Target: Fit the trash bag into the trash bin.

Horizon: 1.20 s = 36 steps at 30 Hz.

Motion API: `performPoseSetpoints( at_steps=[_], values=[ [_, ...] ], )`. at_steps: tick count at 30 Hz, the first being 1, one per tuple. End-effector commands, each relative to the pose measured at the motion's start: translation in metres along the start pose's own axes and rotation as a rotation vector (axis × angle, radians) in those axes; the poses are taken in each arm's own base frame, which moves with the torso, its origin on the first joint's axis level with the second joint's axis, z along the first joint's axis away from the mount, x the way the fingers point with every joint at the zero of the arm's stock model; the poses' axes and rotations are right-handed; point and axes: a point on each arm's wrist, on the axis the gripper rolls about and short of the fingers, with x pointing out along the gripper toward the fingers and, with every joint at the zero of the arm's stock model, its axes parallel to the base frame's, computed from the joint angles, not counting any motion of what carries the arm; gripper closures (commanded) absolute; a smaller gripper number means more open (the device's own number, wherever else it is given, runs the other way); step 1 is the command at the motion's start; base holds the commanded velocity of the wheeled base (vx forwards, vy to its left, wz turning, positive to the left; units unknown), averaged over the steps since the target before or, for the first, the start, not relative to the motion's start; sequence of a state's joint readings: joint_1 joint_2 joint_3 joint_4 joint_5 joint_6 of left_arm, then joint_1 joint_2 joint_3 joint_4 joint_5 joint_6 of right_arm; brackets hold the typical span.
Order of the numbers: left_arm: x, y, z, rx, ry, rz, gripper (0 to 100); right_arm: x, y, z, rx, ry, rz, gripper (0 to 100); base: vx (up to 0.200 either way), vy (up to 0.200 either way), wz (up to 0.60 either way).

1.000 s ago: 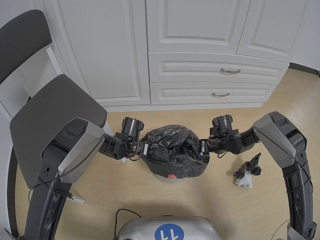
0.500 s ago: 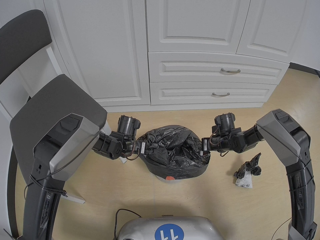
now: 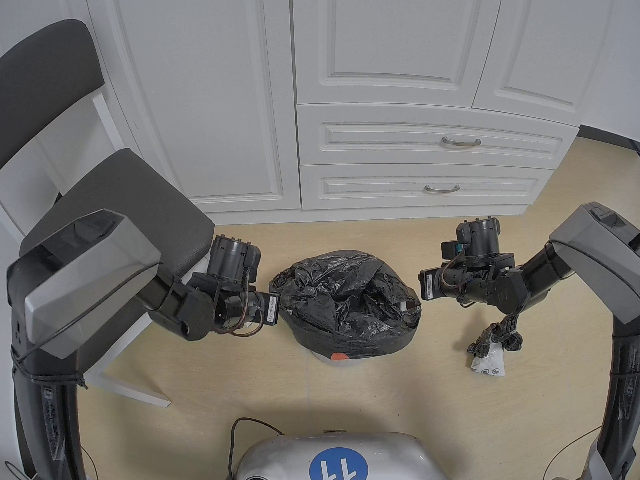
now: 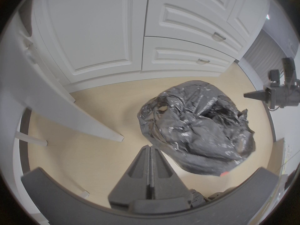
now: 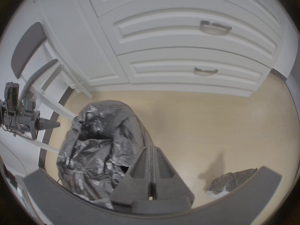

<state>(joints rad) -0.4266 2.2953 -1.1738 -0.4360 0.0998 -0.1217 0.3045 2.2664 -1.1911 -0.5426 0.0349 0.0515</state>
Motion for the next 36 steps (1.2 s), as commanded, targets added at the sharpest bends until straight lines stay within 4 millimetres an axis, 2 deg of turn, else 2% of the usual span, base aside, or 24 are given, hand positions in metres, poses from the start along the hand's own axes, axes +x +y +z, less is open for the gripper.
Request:
performPoseSetpoints(
  at_steps=[1,2,3,5,6,10,12,15,21,26,31,36],
  values=[
    [-0.058,-0.013,-0.005,0.019,-0.110,-0.067,100,-0.032,0.034,0.010,-0.045,-0.089,0.050,100,0.000,0.000,0.00],
    [-0.068,-0.017,-0.010,0.023,-0.149,-0.083,100,-0.033,0.054,0.008,-0.055,-0.092,0.060,100,0.000,0.000,0.00],
    [-0.071,-0.017,-0.012,0.026,-0.162,-0.089,100,-0.033,0.064,0.004,-0.050,-0.085,0.070,100,0.000,0.000,0.00],
    [-0.072,-0.018,-0.013,0.027,-0.163,-0.091,100,-0.032,0.067,0.003,-0.048,-0.080,0.075,100,0.000,0.000,0.00],
    [-0.080,-0.016,-0.019,0.026,-0.182,-0.088,100,-0.022,0.100,-0.013,-0.036,-0.039,0.117,100,0.000,0.000,0.00],
    [-0.089,-0.012,-0.028,0.023,-0.207,-0.089,100,0.005,0.130,-0.031,-0.026,-0.022,0.082,100,0.000,0.000,0.00],
    [-0.092,-0.011,-0.034,0.024,-0.222,-0.093,100,0.018,0.134,-0.042,-0.032,-0.007,0.060,100,0.000,0.000,0.00],
    [-0.097,-0.012,-0.040,0.025,-0.265,-0.104,100,0.023,0.135,-0.053,-0.045,0.028,0.055,100,0.000,0.000,0.00],
    [-0.105,-0.011,-0.048,0.056,-0.333,-0.117,100,0.011,0.134,-0.059,-0.067,0.080,0.061,100,0.000,0.000,0.00],
    [-0.114,-0.016,-0.052,0.103,-0.362,-0.129,100,0.000,0.140,-0.081,-0.141,0.152,0.104,100,0.000,0.000,0.00],
    [-0.111,-0.015,-0.055,0.104,-0.352,-0.127,100,-0.006,0.143,-0.092,-0.179,0.182,0.116,100,0.000,0.000,0.00],
    [-0.112,-0.015,-0.054,0.105,-0.353,-0.130,100,-0.016,0.142,-0.086,-0.181,0.169,0.121,100,0.000,0.000,0.00]
  ],
)
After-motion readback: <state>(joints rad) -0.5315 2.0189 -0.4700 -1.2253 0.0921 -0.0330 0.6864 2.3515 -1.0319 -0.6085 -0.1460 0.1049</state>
